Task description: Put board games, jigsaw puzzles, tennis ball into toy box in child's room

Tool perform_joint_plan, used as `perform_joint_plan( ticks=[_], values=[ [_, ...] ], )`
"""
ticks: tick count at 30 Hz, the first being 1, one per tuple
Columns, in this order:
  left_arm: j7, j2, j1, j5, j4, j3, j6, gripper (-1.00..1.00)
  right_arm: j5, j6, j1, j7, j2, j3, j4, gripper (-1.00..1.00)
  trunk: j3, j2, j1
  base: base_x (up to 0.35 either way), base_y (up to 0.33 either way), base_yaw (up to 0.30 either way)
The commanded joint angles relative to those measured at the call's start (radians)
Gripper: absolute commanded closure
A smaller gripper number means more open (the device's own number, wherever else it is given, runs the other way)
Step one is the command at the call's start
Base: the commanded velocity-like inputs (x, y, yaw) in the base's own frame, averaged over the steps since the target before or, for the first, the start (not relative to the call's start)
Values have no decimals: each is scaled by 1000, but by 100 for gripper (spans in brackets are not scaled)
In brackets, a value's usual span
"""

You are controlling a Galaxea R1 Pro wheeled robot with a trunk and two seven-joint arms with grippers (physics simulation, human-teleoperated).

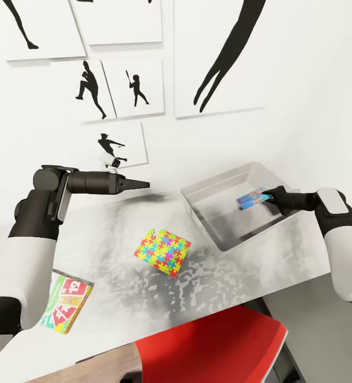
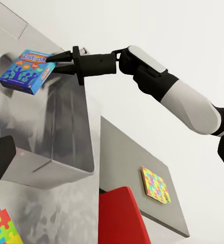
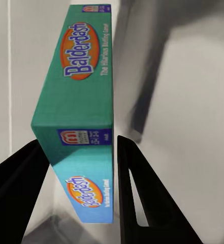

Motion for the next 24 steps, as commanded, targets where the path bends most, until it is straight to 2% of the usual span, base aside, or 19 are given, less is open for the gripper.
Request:
perform_joint_plan(
  ticks=[1,24],
  values=[
    [-5,0,-1,-3,0,-1,10,-100,-10,2,-1,-10,0,-3,-1,100,-2,-2,1,0,0,0],
    [-5,-1,-1,-4,0,-1,10,-100,-13,-34,-1,-10,1,-3,0,100,-2,-2,1,0,0,0]
  ],
)
